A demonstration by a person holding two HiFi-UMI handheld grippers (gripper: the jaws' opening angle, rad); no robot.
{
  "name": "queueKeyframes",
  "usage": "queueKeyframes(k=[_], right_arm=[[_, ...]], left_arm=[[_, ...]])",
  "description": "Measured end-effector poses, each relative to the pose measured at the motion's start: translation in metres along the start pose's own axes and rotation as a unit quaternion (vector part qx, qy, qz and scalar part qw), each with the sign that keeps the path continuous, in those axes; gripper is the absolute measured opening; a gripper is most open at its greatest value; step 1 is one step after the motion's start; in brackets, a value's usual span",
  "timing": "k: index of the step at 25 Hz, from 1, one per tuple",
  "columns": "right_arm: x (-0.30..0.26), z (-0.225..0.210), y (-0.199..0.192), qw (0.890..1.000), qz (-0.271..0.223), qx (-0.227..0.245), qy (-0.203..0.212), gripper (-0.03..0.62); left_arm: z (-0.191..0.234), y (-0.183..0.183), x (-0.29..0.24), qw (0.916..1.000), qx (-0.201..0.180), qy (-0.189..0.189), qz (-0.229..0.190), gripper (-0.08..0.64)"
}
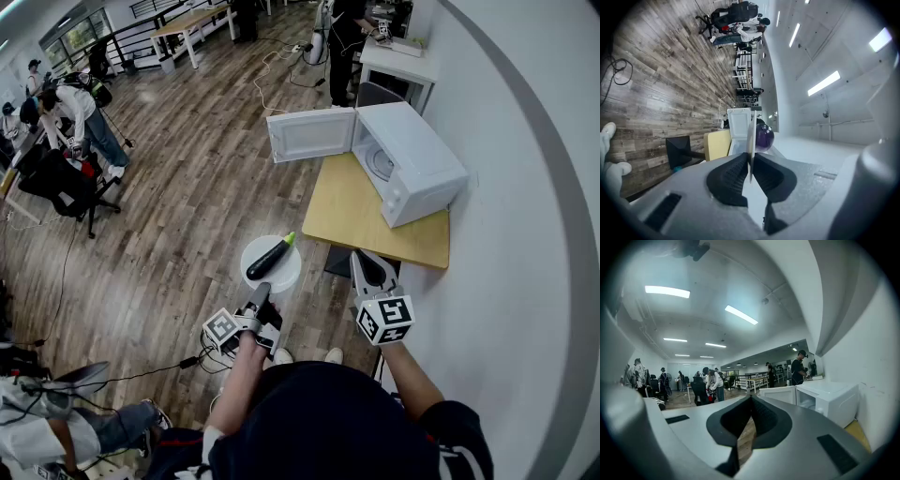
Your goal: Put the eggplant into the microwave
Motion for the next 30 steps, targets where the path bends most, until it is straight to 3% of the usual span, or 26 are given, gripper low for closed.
queueKeyframes(k=[12,20,30], right_arm=[[0.003,-0.016,-0.002,1.0,0.001,-0.003,0.012,0.012],[0.015,-0.035,-0.008,0.999,0.01,0.014,0.036,0.012],[0.029,-0.066,-0.015,0.999,0.018,0.014,0.028,0.012]], left_arm=[[0.002,-0.014,-0.002,0.9999,0.0,0.0,-0.015,0.032],[0.007,-0.049,-0.003,0.9997,0.007,-0.003,-0.023,0.032],[0.01,-0.082,-0.014,0.9999,-0.005,-0.002,-0.009,0.034]])
Point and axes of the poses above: the fingertips, and each gripper's own axes: x backward along the fingers, z to its left, y out of its top, the point moved 2 cm from there along x, backward along the fingers, and after that the axes turned 10 degrees about -z, right-handed, at the moved point
